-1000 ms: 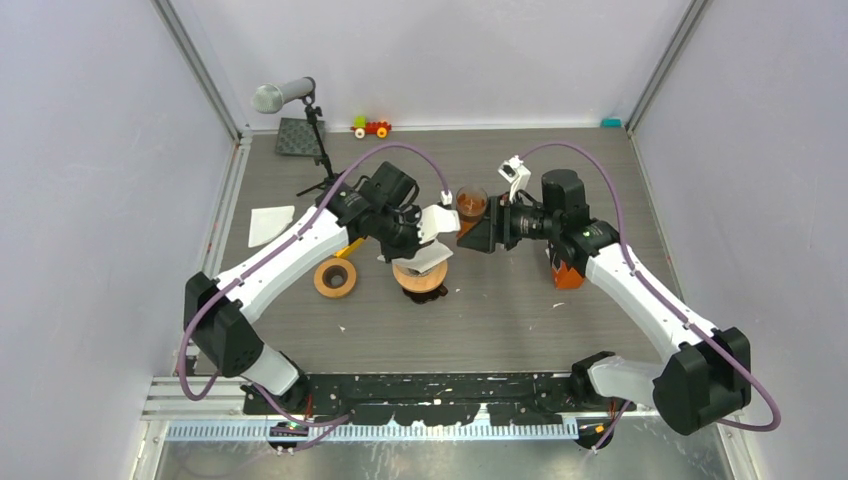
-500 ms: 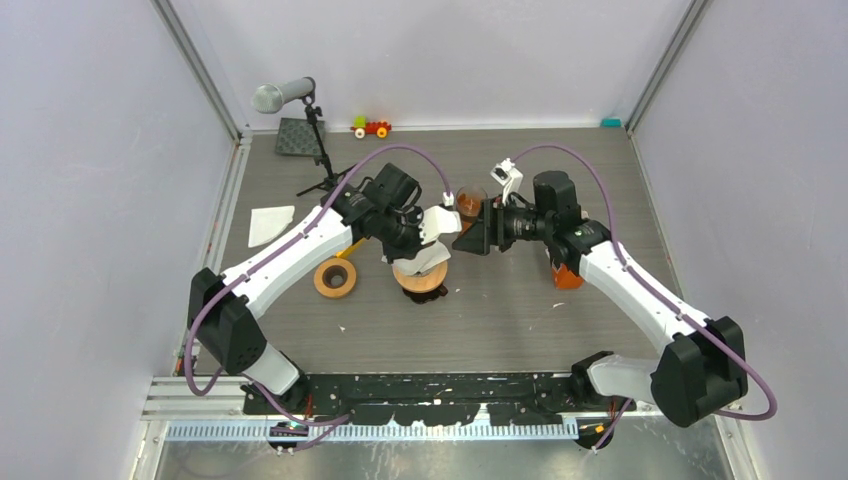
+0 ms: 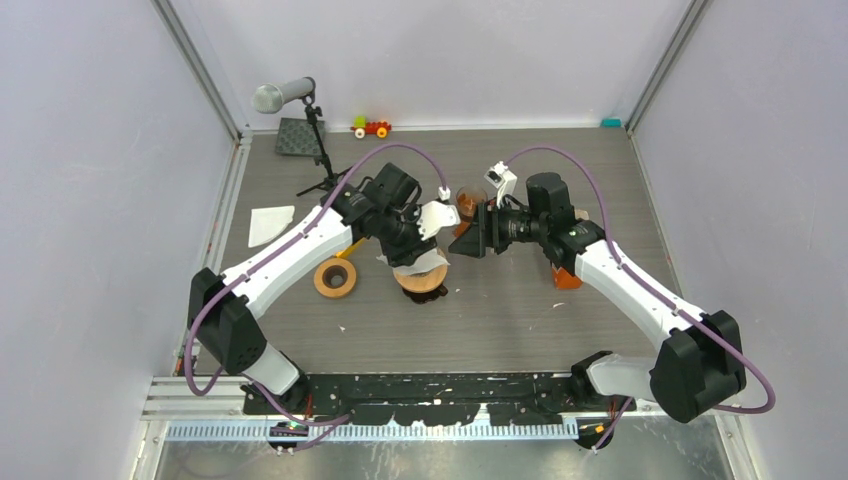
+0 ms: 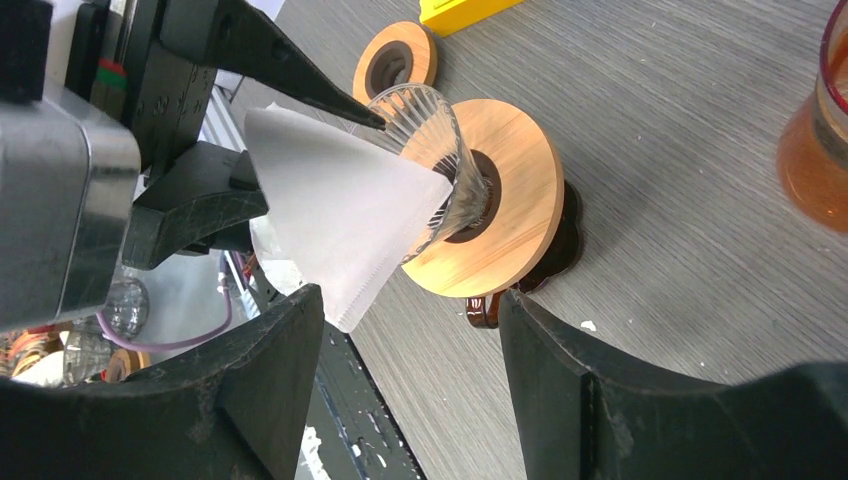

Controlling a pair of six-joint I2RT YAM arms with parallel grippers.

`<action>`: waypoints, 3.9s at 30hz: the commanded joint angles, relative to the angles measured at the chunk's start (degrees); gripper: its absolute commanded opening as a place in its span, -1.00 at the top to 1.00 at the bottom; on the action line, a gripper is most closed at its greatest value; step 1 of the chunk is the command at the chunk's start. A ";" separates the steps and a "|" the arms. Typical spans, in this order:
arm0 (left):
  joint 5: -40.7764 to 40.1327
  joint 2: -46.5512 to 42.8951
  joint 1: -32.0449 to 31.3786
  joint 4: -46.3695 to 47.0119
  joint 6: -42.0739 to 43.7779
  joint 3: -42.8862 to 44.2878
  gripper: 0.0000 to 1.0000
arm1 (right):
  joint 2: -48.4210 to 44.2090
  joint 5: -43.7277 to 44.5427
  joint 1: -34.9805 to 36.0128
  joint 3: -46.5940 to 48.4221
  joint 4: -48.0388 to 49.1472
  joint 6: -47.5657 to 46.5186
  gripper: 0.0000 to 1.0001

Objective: Place the coffee filter in the dripper
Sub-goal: Place the coffee filter in the coffee dripper.

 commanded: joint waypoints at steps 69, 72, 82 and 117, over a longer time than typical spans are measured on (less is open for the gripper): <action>5.77 -2.36 12.98 3.02 -36.14 -3.88 -0.49 | 5.41 10.71 7.67 15.68 -12.19 -2.72 -0.38; 6.02 -3.32 12.98 4.22 -36.68 -5.52 -0.49 | 5.70 11.87 7.75 16.79 -12.70 -2.54 -0.38; 6.32 -4.46 13.24 5.75 -37.38 -7.03 -0.49 | 9.09 13.31 9.62 17.45 -13.48 -2.55 -0.37; 7.19 -4.34 13.59 10.87 -40.22 -10.84 -0.49 | 14.30 21.16 13.52 16.21 -14.19 -0.70 -0.17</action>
